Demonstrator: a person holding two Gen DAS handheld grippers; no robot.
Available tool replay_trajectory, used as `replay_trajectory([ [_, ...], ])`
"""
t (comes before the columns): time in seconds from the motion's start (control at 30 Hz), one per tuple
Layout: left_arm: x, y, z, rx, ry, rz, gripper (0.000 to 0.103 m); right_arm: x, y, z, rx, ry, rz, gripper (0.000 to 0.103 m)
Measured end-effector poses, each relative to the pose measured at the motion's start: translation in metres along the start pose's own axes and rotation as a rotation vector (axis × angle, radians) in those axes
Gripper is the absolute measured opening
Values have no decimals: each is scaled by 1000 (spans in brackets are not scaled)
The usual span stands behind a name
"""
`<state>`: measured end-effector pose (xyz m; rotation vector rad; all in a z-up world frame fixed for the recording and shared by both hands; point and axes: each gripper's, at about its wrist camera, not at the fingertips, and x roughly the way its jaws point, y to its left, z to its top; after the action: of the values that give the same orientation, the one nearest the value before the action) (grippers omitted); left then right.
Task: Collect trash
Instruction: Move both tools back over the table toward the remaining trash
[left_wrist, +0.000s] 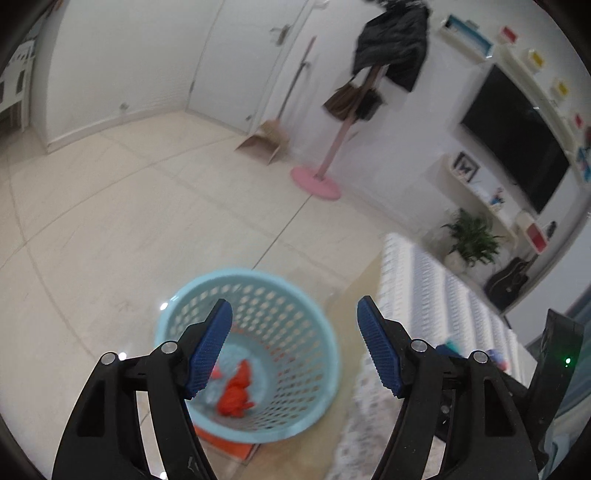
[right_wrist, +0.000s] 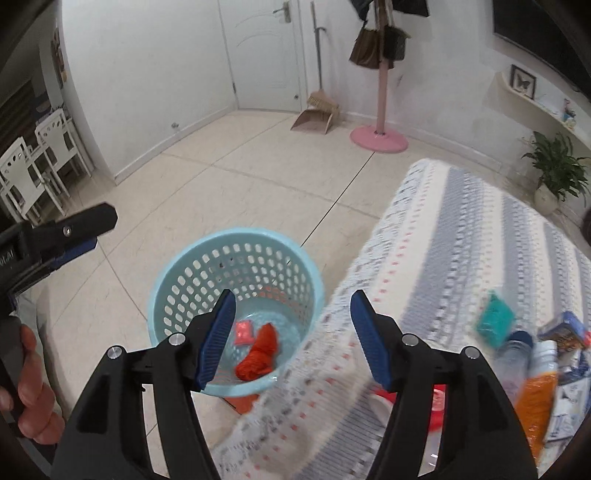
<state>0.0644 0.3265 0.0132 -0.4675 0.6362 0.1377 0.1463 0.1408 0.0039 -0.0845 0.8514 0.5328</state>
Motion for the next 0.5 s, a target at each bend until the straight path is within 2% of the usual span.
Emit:
replay_trajectory([
  [0.1,-8,-29,-3,32,-32,-69,69,-30,-22,0,25,-43,-20,61],
  [0.27,-11,-86,-24,127,-17,-187,69,-88,-73,-6,96,-122,-66,61],
  [0.37,-6,-123,-41,227,-1,-215,69,-117,-102,-12,126,-166,-112,61],
  [0.5,12,-154,-61,325,42,-213,69,-156,-139,-31,124,-230,-222,61],
])
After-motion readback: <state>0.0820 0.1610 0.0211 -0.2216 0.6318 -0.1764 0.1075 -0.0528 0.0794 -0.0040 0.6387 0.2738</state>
